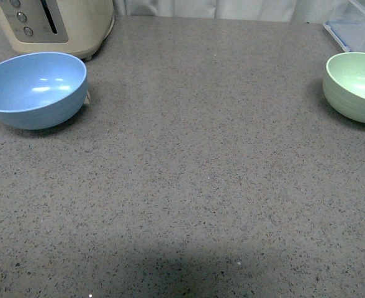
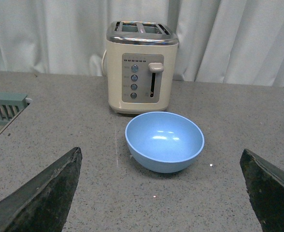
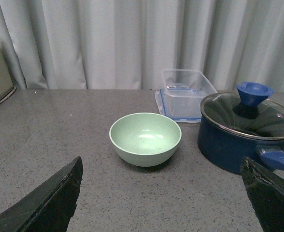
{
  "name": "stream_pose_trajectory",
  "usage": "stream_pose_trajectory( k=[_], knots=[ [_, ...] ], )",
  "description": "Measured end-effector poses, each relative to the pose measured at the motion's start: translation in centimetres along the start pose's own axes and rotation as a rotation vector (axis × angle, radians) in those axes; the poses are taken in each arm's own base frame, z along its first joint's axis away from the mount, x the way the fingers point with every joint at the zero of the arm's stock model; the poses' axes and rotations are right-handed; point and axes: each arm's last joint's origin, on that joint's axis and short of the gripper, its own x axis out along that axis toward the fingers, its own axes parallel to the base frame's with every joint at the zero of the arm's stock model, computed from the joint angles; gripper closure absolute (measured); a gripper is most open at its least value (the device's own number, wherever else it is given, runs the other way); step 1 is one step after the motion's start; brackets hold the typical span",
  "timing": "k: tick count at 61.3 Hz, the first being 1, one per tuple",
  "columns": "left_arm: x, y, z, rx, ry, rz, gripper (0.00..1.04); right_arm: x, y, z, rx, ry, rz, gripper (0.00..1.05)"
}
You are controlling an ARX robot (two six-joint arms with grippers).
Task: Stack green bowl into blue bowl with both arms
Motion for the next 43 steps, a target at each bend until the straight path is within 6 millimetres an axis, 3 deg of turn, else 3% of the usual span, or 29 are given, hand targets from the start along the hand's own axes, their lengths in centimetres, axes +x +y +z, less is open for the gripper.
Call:
stream_pose_trajectory(
  k=[43],
  knots=[
    [0.00,0.00,0.00,0.000,0.000,0.000,0.06,0.00,0.00,0.00,0.000,0.000,0.000,0.09]
  ],
)
